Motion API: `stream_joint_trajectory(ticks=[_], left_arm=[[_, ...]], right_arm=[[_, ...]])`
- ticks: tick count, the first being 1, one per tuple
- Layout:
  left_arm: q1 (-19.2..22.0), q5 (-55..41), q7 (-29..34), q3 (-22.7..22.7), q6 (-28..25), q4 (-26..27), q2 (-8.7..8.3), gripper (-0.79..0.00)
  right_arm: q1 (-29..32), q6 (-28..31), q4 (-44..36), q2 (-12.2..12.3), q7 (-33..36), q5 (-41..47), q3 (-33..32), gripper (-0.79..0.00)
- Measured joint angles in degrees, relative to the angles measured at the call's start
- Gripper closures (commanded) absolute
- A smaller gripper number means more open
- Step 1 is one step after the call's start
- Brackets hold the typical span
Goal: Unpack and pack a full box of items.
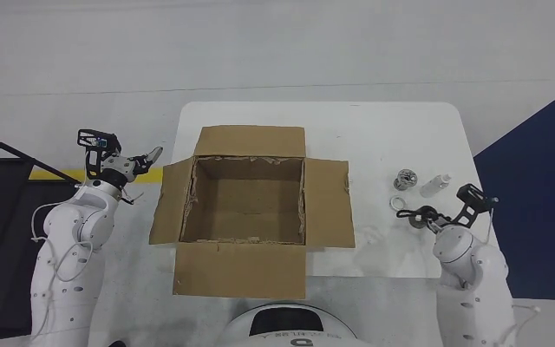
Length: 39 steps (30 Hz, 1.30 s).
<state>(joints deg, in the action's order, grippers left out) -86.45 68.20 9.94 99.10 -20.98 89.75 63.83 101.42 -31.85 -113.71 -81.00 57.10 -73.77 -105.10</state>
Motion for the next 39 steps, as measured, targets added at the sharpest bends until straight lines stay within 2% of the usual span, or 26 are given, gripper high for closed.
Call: stream_joint_trajectory(ticks=[1, 2, 3, 13, 19, 22, 27, 32, 35, 39], left_arm=[[0.0, 0.0, 0.0, 0.0, 0.0, 0.0, 0.0, -0.785], [0.0, 0.0, 0.0, 0.0, 0.0, 0.0, 0.0, -0.785], [0.0, 0.0, 0.0, 0.0, 0.0, 0.0, 0.0, -0.785], [0.0, 0.0, 0.0, 0.0, 0.0, 0.0, 0.0, -0.785], [0.0, 0.0, 0.0, 0.0, 0.0, 0.0, 0.0, -0.785], [0.0, 0.0, 0.0, 0.0, 0.0, 0.0, 0.0, -0.785], [0.0, 0.0, 0.0, 0.0, 0.0, 0.0, 0.0, -0.785], [0.0, 0.0, 0.0, 0.0, 0.0, 0.0, 0.0, -0.785], [0.0, 0.0, 0.0, 0.0, 0.0, 0.0, 0.0, -0.785], [0.0, 0.0, 0.0, 0.0, 0.0, 0.0, 0.0, -0.785]], right_arm=[[-0.09, 0.0, 0.07, 0.02, 0.52, -0.29, 0.09, -0.139], [-0.18, 0.05, 0.0, 0.04, 1.11, -0.66, 0.21, -0.015], [-0.2, 0.13, -0.19, 0.05, 1.45, -0.8, 0.29, 0.0], [2.84, 1.51, -5.26, -0.12, 2.72, 4.9, -2.15, 0.0], [5.67, 3.94, -10.5, -0.56, -0.65, 16.08, -6.26, 0.0], [8.91, 8.53, -15.05, -0.99, -3.73, 26.63, -9.59, 0.0], [15.42, 23.55, -20.54, -1.38, -6.21, 44.23, -13.41, 0.0], [18.16, 37.86, -20.94, -1.12, -3.7, 56.74, -12.34, 0.0], [18.08, 41.6, -20.93, -0.76, -0.47, 61.07, -10.19, 0.0], [17.73, 42.64, -20.93, -0.32, 2.42, 63.53, -8.68, 0.0]])
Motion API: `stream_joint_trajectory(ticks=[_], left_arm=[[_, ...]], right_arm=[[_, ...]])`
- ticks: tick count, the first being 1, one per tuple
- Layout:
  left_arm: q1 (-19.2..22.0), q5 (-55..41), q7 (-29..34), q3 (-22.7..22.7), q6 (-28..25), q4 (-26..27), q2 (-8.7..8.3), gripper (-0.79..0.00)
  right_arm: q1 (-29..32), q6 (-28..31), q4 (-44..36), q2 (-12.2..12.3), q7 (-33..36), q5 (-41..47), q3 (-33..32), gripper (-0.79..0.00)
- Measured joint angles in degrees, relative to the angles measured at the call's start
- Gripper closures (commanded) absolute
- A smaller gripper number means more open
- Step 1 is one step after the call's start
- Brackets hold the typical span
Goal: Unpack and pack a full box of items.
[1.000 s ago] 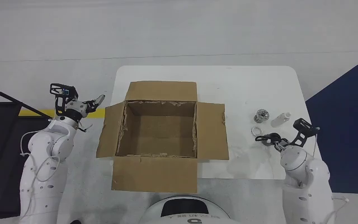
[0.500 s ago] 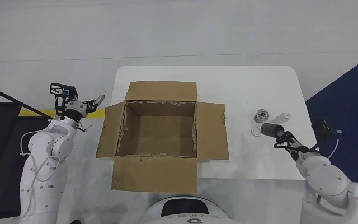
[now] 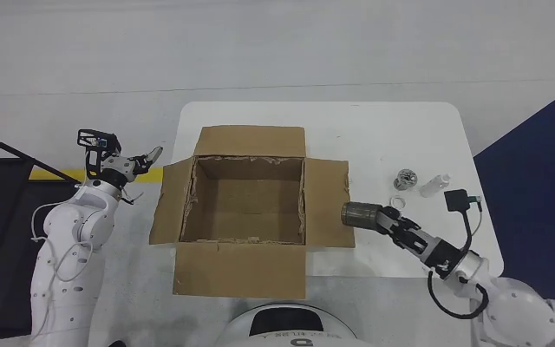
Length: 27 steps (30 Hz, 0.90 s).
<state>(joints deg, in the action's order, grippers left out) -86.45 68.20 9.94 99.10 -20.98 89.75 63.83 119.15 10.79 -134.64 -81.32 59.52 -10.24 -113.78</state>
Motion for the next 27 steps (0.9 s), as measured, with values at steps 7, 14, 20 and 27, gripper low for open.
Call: stream_joint_trajectory(ticks=[7, 14, 20, 27], left_arm=[[0.0, 0.0, 0.0, 0.0, 0.0, 0.0, 0.0, -0.785], [0.0, 0.0, 0.0, 0.0, 0.0, 0.0, 0.0, -0.785], [0.0, 0.0, 0.0, 0.0, 0.0, 0.0, 0.0, -0.785], [0.0, 0.0, 0.0, 0.0, 0.0, 0.0, 0.0, -0.785]], right_arm=[[0.02, -0.06, 0.0, 0.0, -0.04, 0.02, -0.06, 0.0], [-2.42, 5.63, 0.0, 0.67, 3.01, 0.15, 4.52, 0.0], [-13.37, 2.05, 0.0, 1.53, 7.74, -11.86, 19.93, 0.0], [-24.46, -9.15, 3.16, 1.42, 5.49, -34.75, 38.77, 0.0]])
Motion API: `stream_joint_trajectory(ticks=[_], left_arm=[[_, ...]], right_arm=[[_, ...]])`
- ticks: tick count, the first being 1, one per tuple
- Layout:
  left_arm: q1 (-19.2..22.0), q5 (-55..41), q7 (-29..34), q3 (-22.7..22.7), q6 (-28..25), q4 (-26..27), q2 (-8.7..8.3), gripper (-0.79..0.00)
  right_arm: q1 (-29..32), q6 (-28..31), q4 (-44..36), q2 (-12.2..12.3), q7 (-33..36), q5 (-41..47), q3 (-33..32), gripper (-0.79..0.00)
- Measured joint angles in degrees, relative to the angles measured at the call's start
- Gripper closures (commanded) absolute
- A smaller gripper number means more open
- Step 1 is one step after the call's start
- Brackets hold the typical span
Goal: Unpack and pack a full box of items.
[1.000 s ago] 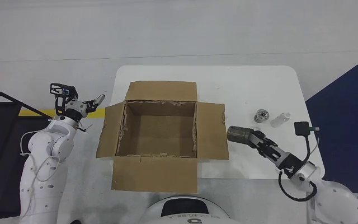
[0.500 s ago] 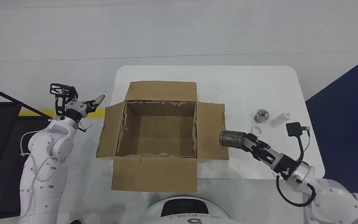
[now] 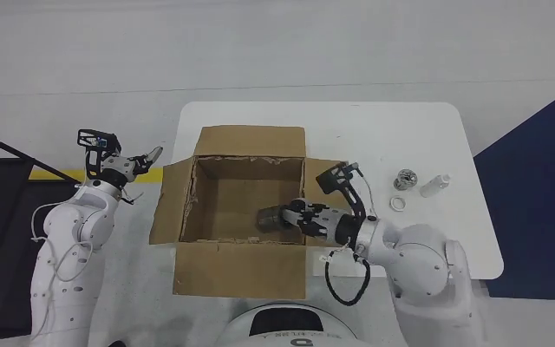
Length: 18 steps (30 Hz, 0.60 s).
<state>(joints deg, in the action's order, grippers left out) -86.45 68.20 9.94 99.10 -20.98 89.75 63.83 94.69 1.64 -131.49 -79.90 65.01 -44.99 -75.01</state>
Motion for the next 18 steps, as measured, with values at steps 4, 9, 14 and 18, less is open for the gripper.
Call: stream_joint_trajectory(ticks=[4, 9, 14, 18], left_arm=[[0.0, 0.0, 0.0, 0.0, 0.0, 0.0, 0.0, -0.785], [0.0, 0.0, 0.0, 0.0, 0.0, 0.0, 0.0, -0.785], [0.0, 0.0, 0.0, 0.0, 0.0, 0.0, 0.0, -0.785], [0.0, 0.0, 0.0, 0.0, 0.0, 0.0, 0.0, -0.785]], right_arm=[[-5.12, -5.28, 2.83, -0.35, -0.99, -11.07, 8.8, 0.0], [-10.82, -11.76, 8.36, -1.33, -2.17, -25.46, 20.17, 0.0], [-17.3, -16.97, 17.26, -2.63, -1.35, -32.58, 25.91, 0.0], [-21.64, -20.26, 24.16, -3.7, 0.5, -37.81, 29.33, 0.0]])
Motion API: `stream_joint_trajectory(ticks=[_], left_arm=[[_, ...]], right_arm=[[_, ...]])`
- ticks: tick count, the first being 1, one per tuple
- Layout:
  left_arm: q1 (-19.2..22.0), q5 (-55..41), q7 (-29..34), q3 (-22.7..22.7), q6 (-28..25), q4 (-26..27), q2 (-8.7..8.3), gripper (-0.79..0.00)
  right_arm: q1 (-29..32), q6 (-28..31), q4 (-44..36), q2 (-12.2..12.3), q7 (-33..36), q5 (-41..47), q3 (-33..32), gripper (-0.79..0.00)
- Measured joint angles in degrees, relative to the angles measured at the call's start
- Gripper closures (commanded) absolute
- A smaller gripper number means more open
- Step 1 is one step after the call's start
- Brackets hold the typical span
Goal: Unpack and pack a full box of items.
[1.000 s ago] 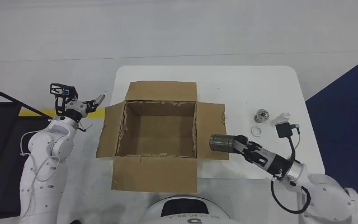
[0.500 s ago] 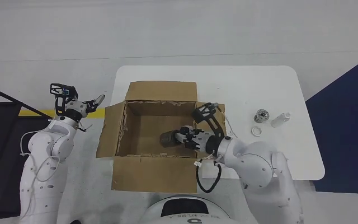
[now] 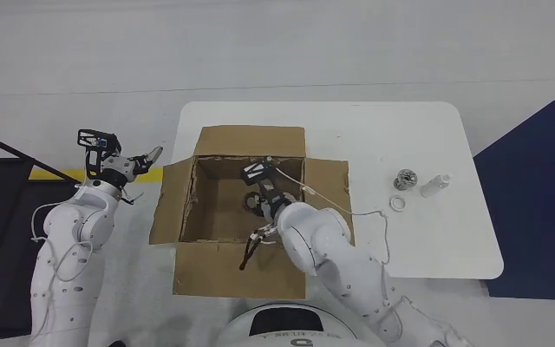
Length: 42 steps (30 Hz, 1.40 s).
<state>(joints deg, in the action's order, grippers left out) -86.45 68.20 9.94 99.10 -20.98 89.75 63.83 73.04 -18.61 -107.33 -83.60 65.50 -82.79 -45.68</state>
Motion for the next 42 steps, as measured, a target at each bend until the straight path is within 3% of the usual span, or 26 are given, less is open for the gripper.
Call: stream_joint_trajectory(ticks=[5, 12, 19, 22, 25, 32, 36, 37, 38, 42], left_arm=[[0.0, 0.0, 0.0, 0.0, 0.0, 0.0, 0.0, -0.785], [0.0, 0.0, 0.0, 0.0, 0.0, 0.0, 0.0, -0.785], [0.0, 0.0, 0.0, 0.0, 0.0, 0.0, 0.0, -0.785], [0.0, 0.0, 0.0, 0.0, 0.0, 0.0, 0.0, -0.785], [0.0, 0.0, 0.0, 0.0, 0.0, 0.0, 0.0, -0.785], [0.0, 0.0, 0.0, 0.0, 0.0, 0.0, 0.0, -0.785], [0.0, 0.0, 0.0, 0.0, 0.0, 0.0, 0.0, -0.785], [0.0, 0.0, 0.0, 0.0, 0.0, 0.0, 0.0, -0.785], [0.0, 0.0, 0.0, 0.0, 0.0, 0.0, 0.0, -0.785], [0.0, 0.0, 0.0, 0.0, 0.0, 0.0, 0.0, -0.785]], right_arm=[[-4.92, -3.48, 7.0, -1.45, 5.57, -4.03, 1.94, 0.0], [-8.53, -6.61, 14.09, -2.95, 6.59, -6.71, 2.58, 0.0], [-10.47, -7.24, 19.4, -4.28, 8.35, -3.65, 1.71, 0.0], [-10.83, -7.45, 21.05, -4.78, 8.03, -3.19, 1.88, -0.222], [-10.79, -8.08, 21.22, -5.09, 7.97, -3.51, 1.61, -0.339], [-8.29, -7.65, 15.97, -4.89, 8.88, -5.67, -0.66, -0.502], [-4.11, -5.01, 5.75, -4.18, 8.52, -3.07, -3.91, -0.456], [-2.81, -4.3, 2.83, -3.94, 8.21, -2.21, -5.02, -0.385], [-0.91, -3.58, -1.17, -3.6, 7.63, -1.2, -6.64, -0.366], [6.07, -1.06, -13.94, -2.51, 5.07, 2.08, -12.02, -0.366]])
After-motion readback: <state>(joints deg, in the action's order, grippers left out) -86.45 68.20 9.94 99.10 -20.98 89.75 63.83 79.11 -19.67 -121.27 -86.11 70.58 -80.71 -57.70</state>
